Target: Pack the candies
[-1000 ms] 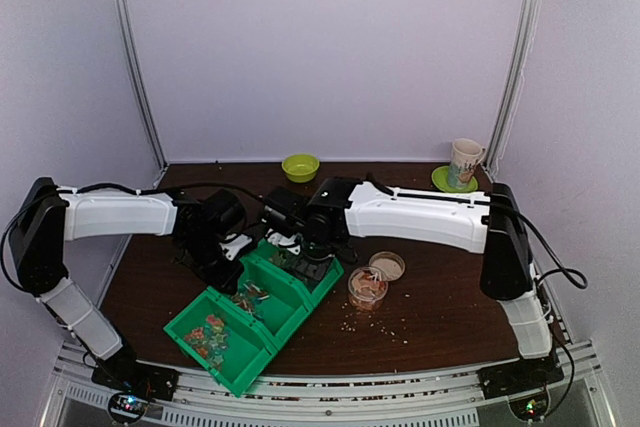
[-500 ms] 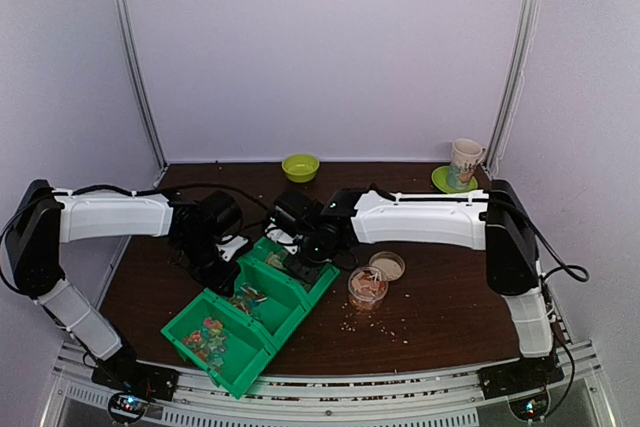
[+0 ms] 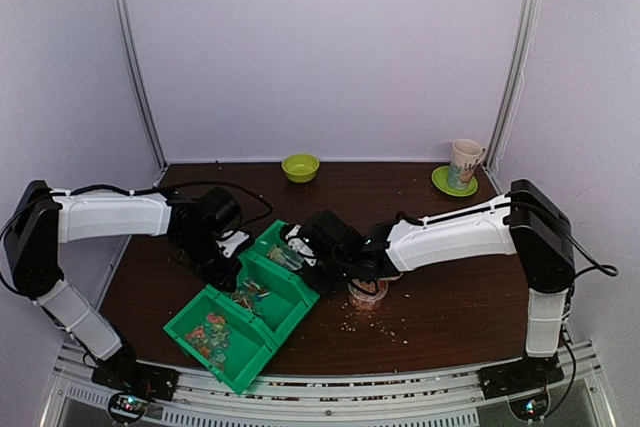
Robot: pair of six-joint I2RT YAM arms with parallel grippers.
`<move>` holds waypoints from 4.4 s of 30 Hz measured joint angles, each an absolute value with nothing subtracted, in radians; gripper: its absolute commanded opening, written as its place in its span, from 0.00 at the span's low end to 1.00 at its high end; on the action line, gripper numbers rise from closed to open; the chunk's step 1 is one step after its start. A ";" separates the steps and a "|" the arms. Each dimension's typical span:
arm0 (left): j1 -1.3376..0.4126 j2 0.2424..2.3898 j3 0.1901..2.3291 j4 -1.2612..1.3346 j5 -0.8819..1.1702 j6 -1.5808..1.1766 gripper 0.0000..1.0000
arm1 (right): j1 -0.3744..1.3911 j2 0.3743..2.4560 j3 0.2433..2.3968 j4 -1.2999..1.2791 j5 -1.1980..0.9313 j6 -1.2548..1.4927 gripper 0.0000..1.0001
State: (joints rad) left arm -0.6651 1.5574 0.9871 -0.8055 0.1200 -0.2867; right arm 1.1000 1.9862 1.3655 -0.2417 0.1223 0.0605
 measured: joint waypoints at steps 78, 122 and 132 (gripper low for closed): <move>-0.628 1.546 0.990 -0.735 0.118 -0.281 0.00 | 1.182 1.249 0.807 -0.207 0.393 0.077 0.00; -0.622 1.546 0.990 -0.735 0.108 -0.282 0.00 | 1.221 1.242 0.921 -0.776 0.391 0.235 0.00; -0.621 1.546 0.990 -0.735 0.108 -0.282 0.00 | 1.259 1.297 0.997 -0.883 0.374 0.228 0.00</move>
State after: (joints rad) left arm -0.6212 1.5455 0.9897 -0.7353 0.1078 -0.2825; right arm 1.2587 1.2968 0.9966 -0.8833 0.3737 0.2279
